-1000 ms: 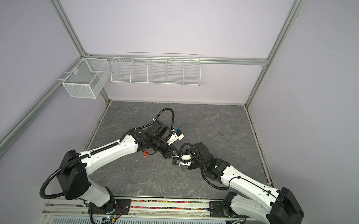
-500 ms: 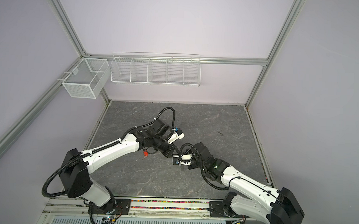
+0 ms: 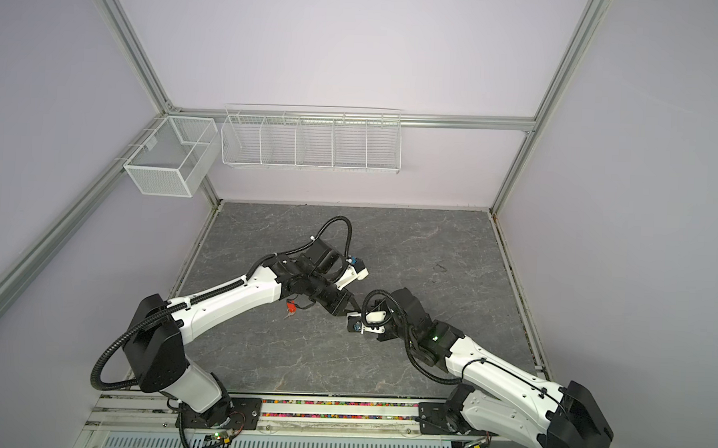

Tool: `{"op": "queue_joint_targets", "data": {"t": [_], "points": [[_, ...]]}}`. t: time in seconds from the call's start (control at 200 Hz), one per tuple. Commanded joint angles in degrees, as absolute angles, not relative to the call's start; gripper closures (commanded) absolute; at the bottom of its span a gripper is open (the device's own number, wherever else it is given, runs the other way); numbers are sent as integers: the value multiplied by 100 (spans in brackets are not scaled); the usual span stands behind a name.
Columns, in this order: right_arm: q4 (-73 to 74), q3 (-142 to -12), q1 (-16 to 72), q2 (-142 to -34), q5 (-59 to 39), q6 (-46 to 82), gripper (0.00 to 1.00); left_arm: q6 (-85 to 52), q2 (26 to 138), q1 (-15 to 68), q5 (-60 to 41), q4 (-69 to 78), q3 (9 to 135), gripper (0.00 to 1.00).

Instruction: Put the keys on the keyring

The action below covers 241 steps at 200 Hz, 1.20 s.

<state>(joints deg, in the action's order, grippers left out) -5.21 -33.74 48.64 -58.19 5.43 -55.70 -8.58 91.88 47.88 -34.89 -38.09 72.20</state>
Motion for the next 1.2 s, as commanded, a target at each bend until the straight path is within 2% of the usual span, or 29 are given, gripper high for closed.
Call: {"op": "queue_joint_targets", "data": {"t": [0.0, 0.325, 0.885, 1.06, 1.199], "points": [[-463, -3341, 4878, -5787, 286, -5508, 93, -943, 9076, 4748, -3770, -3757, 7231, 100], [-527, -3375, 4853, -5806, 142, -5446, 93, -757, 9054, 4790, -3881, -3977, 7220, 100], [-536, -3340, 4430, -5520, -785, -5150, 93, -254, 9062, 4624, -4164, -4038, 6970, 100], [-598, -3399, 4274, -5539, -1205, -5044, 92, 403, 8787, 4611, -3850, -4087, 6880, 73], [-756, -3513, 4134, -5611, -1569, -5014, 93, 969, 7859, 4607, -2992, -3314, 6267, 68]]}}
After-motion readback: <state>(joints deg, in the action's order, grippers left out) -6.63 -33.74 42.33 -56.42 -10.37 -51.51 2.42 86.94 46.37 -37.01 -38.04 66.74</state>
